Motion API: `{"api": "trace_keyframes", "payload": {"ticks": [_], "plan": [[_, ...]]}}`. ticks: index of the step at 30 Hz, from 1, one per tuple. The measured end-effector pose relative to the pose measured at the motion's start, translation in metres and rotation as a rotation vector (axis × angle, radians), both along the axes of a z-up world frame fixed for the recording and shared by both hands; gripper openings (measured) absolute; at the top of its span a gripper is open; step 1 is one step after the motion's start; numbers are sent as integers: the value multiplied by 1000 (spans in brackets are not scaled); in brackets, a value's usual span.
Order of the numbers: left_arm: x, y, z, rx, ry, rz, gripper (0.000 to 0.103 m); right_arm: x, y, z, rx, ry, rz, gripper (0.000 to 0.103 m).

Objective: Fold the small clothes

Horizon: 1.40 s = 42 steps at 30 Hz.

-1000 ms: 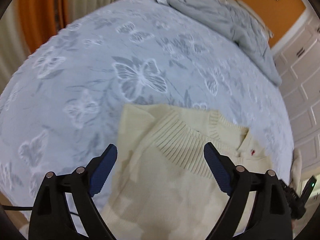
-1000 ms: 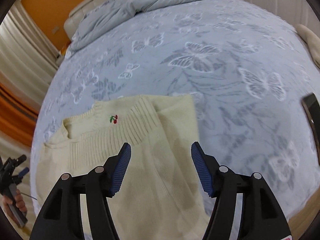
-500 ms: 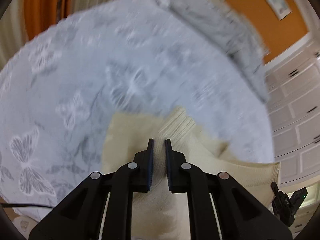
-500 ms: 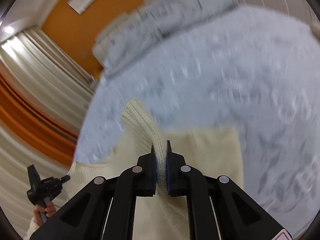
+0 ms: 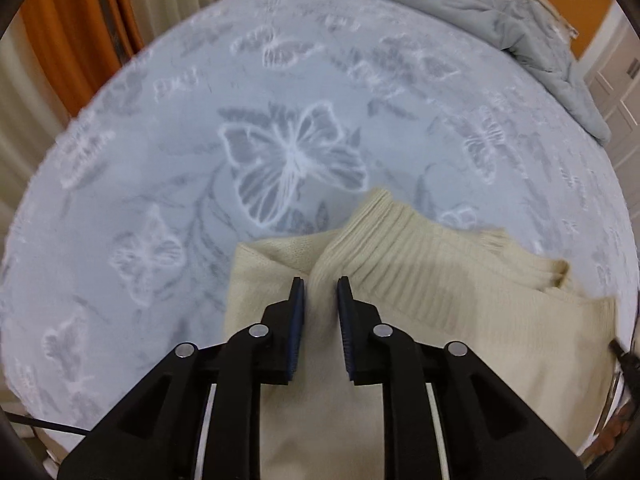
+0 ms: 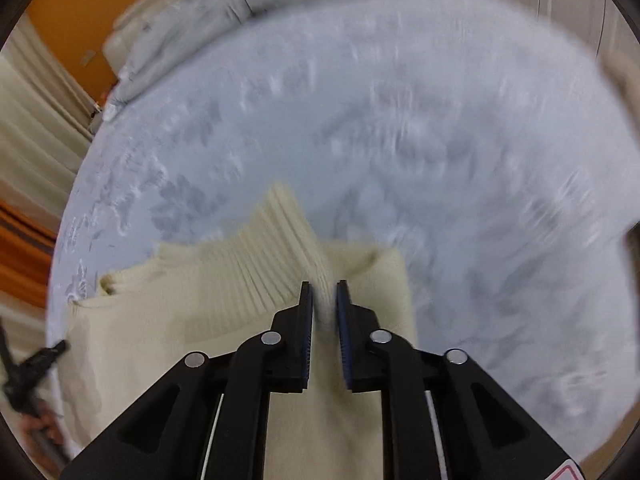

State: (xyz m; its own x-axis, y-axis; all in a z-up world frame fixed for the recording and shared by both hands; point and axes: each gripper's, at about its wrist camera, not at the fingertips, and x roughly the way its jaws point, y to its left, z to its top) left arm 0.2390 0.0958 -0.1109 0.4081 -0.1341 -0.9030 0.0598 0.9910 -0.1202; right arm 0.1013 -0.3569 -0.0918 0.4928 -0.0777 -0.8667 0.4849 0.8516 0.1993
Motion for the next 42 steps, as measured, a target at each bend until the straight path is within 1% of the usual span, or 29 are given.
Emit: {"api": "trace_keyframes", "payload": {"ticks": [1, 3, 6, 7, 8, 9, 11, 12, 13, 15, 16, 19, 21, 22, 23, 25, 26, 27, 29, 31, 32, 33, 34, 35, 36, 37, 39, 40, 42], "plan": [[-7, 2, 11, -10, -28, 0, 21, -2, 7, 10, -24, -32, 16, 16], [-22, 0, 32, -63, -74, 19, 34, -2, 30, 25, -1, -83, 81, 16], [-42, -21, 35, -159, -60, -16, 39, 11, 92, 9, 168, -65, 248, 15], [-45, -29, 29, -164, -47, -35, 41, 16, 120, -3, 225, -51, 315, 15], [-51, -43, 15, -142, -14, -64, 43, 19, 139, -11, 242, -38, 359, 15], [-53, -51, 7, -120, 10, -77, 43, 23, 166, -22, 239, -17, 425, 14], [-56, -57, -17, -57, 59, -87, 43, 29, 189, -35, 187, 17, 490, 4], [-56, -54, -24, -37, 64, -81, 43, 33, 187, -42, 142, 31, 494, 0], [-56, -49, -28, -32, 56, -76, 45, 34, 180, -44, 132, 27, 486, 0], [-53, -29, -31, -63, 44, -67, 45, 34, 133, -46, 92, 35, 373, 0], [-50, -22, -32, -70, 48, -64, 44, 31, 99, -48, 68, 54, 275, 0], [-44, -12, -35, -94, 42, -97, 43, 6, 11, -61, 148, 64, 97, 0], [-50, -12, -35, -92, 20, -106, 42, -2, -12, -59, 231, 52, 73, 0], [-51, -11, -33, -104, 19, -93, 41, -3, -11, -50, 201, 67, 76, 0], [-53, -10, -25, -127, 8, -62, 43, -2, -7, -41, 160, 67, 87, 7], [-50, -3, -9, -192, -44, -18, 55, 0, 2, -17, 79, 6, 87, 31], [-46, 0, 1, -212, -86, 9, 71, 6, 0, -10, 68, -25, 77, 39], [-40, 0, 6, -199, -107, 31, 86, 13, -4, -7, 58, -34, 61, 48], [-18, 0, 6, -161, -106, 61, 88, 35, -9, -14, 43, 13, 51, 49], [8, 1, -10, -137, -27, 68, 88, 57, -9, -38, 29, 113, 51, 52], [22, 2, -24, -147, 37, 79, 86, 64, -5, -49, 16, 153, 58, 52], [30, 4, -34, -155, 77, 87, 71, 65, -3, -54, -2, 176, 69, 47], [34, 6, -39, -155, 101, 92, 57, 68, 2, -53, -21, 194, 92, 15], [37, 7, -40, -151, 106, 89, 38, 69, 6, -44, -9, 177, 122, 7], [37, 8, -33, -176, 80, 79, 9, 64, 6, -25, -4, 113, 123, 6], [36, 8, -25, -195, 59, 74, 9, 57, 3, -9, -8, 56, 111, 5], [36, 8, -20, -171, 37, 78, 10, 45, -11, 12, -13, -33, 54, 4], [39, 5, -24, -143, 42, 71, 10, 45, -24, 4, -18, -24, 17, 4], [48, -1, -46, -81, 93, 61, 13, 57, -36, -37, 4, 111, 12, 3]]}}
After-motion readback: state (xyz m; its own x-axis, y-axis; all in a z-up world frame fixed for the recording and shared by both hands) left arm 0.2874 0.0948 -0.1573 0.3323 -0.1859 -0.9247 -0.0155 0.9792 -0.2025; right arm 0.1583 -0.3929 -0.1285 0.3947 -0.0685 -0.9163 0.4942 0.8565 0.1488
